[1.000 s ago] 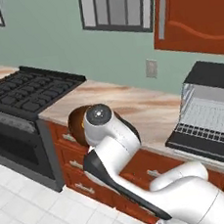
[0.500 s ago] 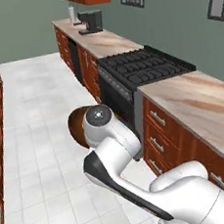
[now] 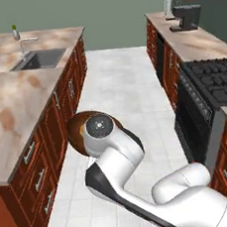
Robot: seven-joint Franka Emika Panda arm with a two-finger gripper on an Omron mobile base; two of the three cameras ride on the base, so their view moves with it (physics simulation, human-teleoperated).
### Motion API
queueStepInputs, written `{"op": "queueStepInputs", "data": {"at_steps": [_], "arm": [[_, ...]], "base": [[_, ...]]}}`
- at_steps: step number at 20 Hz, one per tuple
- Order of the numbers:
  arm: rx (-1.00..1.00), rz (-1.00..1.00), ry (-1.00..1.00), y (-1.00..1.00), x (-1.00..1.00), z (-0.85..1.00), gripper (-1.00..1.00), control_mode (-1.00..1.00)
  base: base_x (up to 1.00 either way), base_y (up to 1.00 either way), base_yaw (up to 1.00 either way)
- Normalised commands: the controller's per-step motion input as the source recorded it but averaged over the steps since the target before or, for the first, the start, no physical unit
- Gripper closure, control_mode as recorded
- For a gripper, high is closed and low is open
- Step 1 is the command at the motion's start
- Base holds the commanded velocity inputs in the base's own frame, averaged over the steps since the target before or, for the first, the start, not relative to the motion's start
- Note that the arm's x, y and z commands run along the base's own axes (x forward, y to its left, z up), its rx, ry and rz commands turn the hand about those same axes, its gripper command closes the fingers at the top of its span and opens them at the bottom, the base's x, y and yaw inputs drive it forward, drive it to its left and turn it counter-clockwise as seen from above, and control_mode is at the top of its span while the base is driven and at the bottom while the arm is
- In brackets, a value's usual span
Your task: Pick up the heated bread from the toaster oven and place it in the bowl. Then move the bread bowl to the dining counter.
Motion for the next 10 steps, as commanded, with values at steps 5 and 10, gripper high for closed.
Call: {"op": "queueStepInputs", "data": {"at_steps": [5,10], "arm": [[0.00,0.00,0.00,0.00,0.00,0.00,1.00,1.00],[0.00,0.00,0.00,0.00,0.00,0.00,1.00,1.00]], "base": [[0.85,-0.02,0.77],[0.76,-0.06,0.83]]}}
